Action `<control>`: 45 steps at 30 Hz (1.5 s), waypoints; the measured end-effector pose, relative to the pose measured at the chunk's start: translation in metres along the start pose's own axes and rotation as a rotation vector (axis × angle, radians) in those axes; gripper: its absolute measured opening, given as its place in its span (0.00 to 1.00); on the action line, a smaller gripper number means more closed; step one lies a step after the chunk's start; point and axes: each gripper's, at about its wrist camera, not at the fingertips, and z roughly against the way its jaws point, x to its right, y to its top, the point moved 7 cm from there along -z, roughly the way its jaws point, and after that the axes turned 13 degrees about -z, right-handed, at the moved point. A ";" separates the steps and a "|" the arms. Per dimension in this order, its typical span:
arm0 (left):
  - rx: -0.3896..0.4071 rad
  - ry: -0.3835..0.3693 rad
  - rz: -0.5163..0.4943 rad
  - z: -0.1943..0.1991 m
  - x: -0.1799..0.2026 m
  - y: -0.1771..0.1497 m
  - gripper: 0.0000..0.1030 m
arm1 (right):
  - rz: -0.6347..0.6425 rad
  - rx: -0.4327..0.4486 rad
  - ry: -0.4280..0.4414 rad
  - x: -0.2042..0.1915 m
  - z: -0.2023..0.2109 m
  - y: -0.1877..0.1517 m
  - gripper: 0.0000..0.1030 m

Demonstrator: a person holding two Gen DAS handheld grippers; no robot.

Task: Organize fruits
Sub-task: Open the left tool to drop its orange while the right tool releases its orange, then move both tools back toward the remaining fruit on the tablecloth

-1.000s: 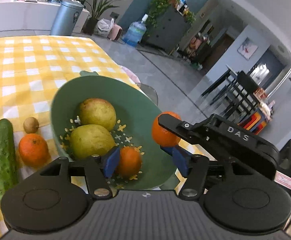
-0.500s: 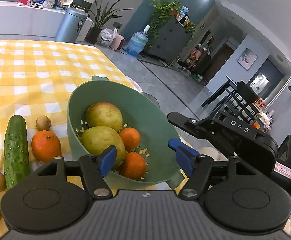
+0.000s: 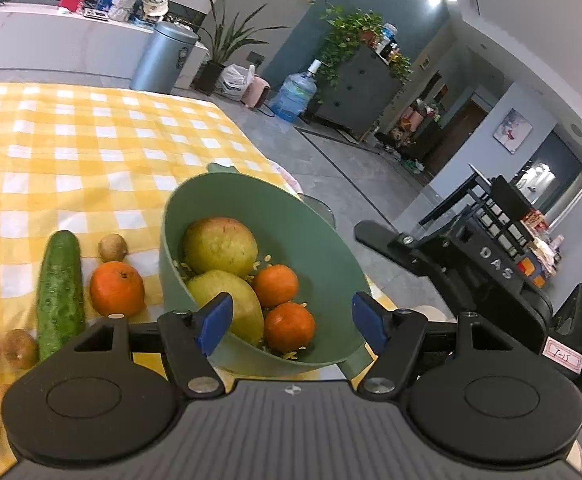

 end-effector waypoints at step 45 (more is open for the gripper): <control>-0.285 0.543 0.116 0.161 -0.111 -0.055 0.80 | 0.546 -0.333 0.158 -0.136 0.046 -0.182 0.59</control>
